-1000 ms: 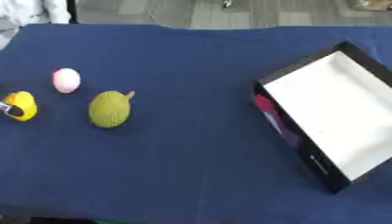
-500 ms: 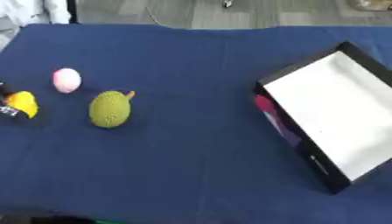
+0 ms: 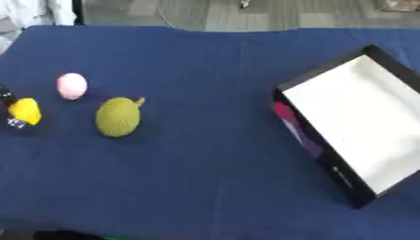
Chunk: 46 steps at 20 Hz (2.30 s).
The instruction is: Pick up the objects with one hand, pass them to the other hand, and then place them into the box on the other side of the table.
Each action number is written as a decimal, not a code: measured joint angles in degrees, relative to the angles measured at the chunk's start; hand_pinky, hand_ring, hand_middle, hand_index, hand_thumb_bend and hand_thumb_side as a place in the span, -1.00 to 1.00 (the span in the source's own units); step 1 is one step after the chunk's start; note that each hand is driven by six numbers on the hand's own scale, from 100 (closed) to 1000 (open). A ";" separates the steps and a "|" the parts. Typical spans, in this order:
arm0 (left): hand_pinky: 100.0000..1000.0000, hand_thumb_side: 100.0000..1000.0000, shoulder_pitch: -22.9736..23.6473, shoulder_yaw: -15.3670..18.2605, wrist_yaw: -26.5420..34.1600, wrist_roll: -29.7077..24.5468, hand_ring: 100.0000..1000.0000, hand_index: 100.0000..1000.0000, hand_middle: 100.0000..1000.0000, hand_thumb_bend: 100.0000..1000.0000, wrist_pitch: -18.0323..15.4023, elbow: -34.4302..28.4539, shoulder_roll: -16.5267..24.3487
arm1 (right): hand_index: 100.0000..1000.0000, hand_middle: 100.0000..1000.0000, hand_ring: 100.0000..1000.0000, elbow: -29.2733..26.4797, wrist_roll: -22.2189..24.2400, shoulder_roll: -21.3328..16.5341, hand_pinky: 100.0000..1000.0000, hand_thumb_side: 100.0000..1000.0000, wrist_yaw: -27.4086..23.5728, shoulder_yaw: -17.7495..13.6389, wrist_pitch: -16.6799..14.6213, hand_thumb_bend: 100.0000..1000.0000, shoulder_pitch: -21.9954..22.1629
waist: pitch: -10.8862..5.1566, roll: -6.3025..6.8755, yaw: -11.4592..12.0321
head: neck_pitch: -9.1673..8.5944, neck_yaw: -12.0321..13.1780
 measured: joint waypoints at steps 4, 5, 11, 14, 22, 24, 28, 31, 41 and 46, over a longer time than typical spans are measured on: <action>0.63 -1.00 -0.04 0.00 -0.79 1.36 0.58 0.43 0.49 -0.14 0.75 0.24 -0.47 | 1.00 1.00 1.00 0.13 0.08 0.00 1.00 0.18 0.21 0.03 -0.07 -1.00 0.00 | 0.00 0.00 0.02 | 0.00 0.01; 0.62 -1.00 -0.05 0.00 -0.85 1.70 0.56 0.42 0.47 -0.22 0.96 0.32 -0.47 | 1.00 1.00 1.00 0.16 0.11 0.00 1.00 0.18 0.32 0.04 -0.10 -1.00 0.00 | 0.00 0.00 0.02 | 0.00 0.02; 0.55 -1.00 -0.05 -0.01 -0.80 3.28 0.48 0.31 0.34 -0.51 2.13 0.47 -0.48 | 1.00 1.00 1.00 0.27 0.28 0.00 1.00 0.18 0.55 0.34 -0.23 -1.00 0.00 | 0.00 0.00 0.02 | 0.00 0.09; 0.52 -1.00 -0.05 -0.02 -0.49 4.25 0.43 0.21 0.26 -0.64 2.67 0.34 -0.49 | 1.00 1.00 1.00 0.28 0.29 0.00 1.00 0.18 0.59 0.34 -0.23 -1.00 0.00 | 0.00 0.00 0.01 | 0.00 0.12; 0.48 -1.00 0.49 0.01 2.94 9.00 0.36 0.03 0.14 -0.70 4.96 -0.93 -0.50 | 1.00 1.00 1.00 0.28 0.33 0.01 1.00 0.17 0.72 0.35 -0.22 -1.00 0.00 | 0.00 0.00 -0.01 | 0.00 0.10; 0.48 -1.00 0.72 0.01 3.95 9.91 0.35 0.02 0.11 -0.70 5.38 -1.62 -0.48 | 1.00 1.00 1.00 0.28 0.34 0.01 1.00 0.17 0.72 0.35 -0.21 -1.00 0.01 | 0.00 0.00 -0.01 | 0.00 0.08; 0.47 -1.00 1.44 0.06 5.50 11.24 0.33 0.01 0.08 -0.74 5.87 -4.20 -0.24 | 1.00 1.00 1.00 0.28 0.35 0.01 1.00 0.17 0.72 0.35 -0.21 -1.00 0.02 | 0.00 0.00 0.08 | 0.00 -0.01; 0.47 -1.00 2.35 0.70 6.88 12.21 0.33 0.00 0.06 -0.78 6.07 -7.83 1.06 | 1.00 1.00 1.00 0.28 0.32 0.01 1.00 0.15 0.70 0.34 -0.26 -1.00 0.03 | 0.00 0.00 0.50 | 0.00 -0.26; 0.47 -0.99 4.70 1.66 10.63 14.07 0.32 0.01 0.03 -0.92 8.34 -21.58 3.79 | 1.00 1.00 1.00 -0.46 0.25 -3.12 1.00 0.02 -1.87 0.75 -2.64 -1.00 -0.52 | 0.00 -0.03 0.66 | 0.01 -1.75; 0.47 -0.97 4.66 0.74 11.46 14.30 0.32 0.01 0.02 -1.00 8.69 -27.01 3.91 | 1.00 1.00 1.00 -0.77 0.88 -7.63 1.00 -0.04 -3.91 2.88 -4.95 -1.00 -2.11 | 0.00 -0.36 0.43 | 0.01 -2.73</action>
